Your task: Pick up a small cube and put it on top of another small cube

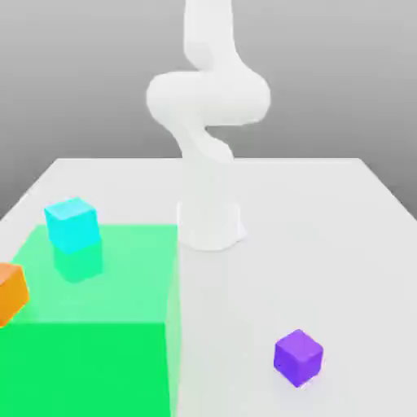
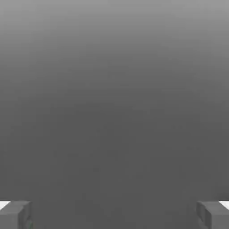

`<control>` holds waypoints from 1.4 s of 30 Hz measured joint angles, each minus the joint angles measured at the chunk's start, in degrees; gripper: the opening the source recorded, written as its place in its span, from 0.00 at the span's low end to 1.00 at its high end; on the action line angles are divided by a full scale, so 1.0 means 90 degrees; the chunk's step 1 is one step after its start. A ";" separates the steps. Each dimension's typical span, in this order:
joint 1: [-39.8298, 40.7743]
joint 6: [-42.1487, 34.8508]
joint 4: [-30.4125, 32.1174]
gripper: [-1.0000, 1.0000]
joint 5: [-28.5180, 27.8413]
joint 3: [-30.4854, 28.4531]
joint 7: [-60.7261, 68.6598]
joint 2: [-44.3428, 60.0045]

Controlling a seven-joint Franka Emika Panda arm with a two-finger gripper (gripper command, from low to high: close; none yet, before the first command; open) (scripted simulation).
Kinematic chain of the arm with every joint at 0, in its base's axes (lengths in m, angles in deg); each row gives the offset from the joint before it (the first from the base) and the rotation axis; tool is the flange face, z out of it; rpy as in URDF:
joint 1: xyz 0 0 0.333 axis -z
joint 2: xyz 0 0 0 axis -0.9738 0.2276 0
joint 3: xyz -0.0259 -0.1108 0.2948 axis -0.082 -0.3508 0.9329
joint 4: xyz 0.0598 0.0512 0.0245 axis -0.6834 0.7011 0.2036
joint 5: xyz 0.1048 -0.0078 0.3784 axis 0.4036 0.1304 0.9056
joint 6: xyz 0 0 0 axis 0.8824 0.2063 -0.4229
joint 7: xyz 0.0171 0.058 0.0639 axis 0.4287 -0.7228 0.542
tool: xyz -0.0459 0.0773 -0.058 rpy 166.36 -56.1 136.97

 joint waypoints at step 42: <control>-0.1412 0.2828 0.1803 0.00 -0.0290 0.0532 0.1658 0.5620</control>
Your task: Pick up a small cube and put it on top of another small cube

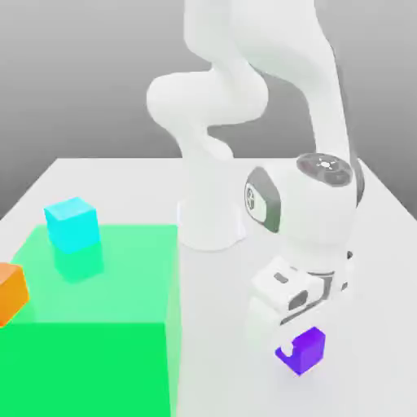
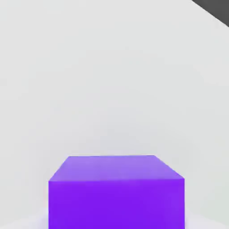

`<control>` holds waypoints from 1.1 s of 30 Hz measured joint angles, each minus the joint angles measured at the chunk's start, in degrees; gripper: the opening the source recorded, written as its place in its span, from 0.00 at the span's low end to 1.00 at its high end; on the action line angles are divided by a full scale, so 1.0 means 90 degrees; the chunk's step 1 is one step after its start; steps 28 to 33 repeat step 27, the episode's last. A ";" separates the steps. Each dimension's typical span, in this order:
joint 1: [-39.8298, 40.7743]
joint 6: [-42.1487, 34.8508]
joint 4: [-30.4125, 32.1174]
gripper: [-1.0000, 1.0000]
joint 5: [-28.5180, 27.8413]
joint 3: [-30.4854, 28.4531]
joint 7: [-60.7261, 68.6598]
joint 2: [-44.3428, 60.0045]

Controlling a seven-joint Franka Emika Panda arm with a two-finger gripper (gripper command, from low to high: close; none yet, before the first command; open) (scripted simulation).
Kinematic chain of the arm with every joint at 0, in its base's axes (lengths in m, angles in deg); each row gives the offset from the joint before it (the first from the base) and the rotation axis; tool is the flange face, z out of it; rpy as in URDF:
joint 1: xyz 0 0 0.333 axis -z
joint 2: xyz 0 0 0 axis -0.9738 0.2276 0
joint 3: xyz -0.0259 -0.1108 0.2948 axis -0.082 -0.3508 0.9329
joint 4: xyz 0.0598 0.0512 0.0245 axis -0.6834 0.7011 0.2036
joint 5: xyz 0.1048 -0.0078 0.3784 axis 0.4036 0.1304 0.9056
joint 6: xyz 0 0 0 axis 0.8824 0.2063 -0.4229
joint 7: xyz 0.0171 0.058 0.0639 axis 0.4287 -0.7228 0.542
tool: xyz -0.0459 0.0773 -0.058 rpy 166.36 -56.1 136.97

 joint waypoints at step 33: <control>0.3299 -0.4138 -0.0762 1.00 -0.0185 -0.1726 -0.3924 -0.3401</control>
